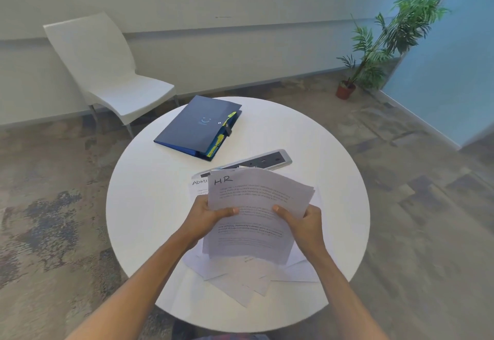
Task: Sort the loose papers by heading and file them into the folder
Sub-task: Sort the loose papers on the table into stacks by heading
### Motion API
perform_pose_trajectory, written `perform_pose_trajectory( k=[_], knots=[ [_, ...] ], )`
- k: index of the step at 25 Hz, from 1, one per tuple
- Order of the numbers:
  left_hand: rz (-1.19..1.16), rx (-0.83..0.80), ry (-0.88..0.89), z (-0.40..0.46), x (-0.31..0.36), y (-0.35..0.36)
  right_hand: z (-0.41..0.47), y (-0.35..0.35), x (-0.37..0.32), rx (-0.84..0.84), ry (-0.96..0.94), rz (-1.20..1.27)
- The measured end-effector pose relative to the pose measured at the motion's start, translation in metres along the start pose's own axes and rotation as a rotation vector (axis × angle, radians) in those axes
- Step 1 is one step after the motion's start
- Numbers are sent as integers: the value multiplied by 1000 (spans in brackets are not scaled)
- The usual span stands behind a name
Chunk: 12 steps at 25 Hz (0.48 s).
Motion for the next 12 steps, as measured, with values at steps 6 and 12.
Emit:
perform_pose_trajectory(
  k=[6, 12],
  knots=[
    [-12, -9, 89, 3, 13, 2, -7, -5, -15, 5, -72, 49],
    [-73, -9, 59, -6, -4, 6, -12, -5, -2, 17, -17, 89]
  ],
)
Point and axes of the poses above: each hand's wrist, its own z-axis towards the middle knuckle, its own y-axis out of the palm, x = y × z, the point moved 2 cm from there along z, towards the middle knuckle, and after that the axes turned 1 degree about y, right-handed, at the moved point
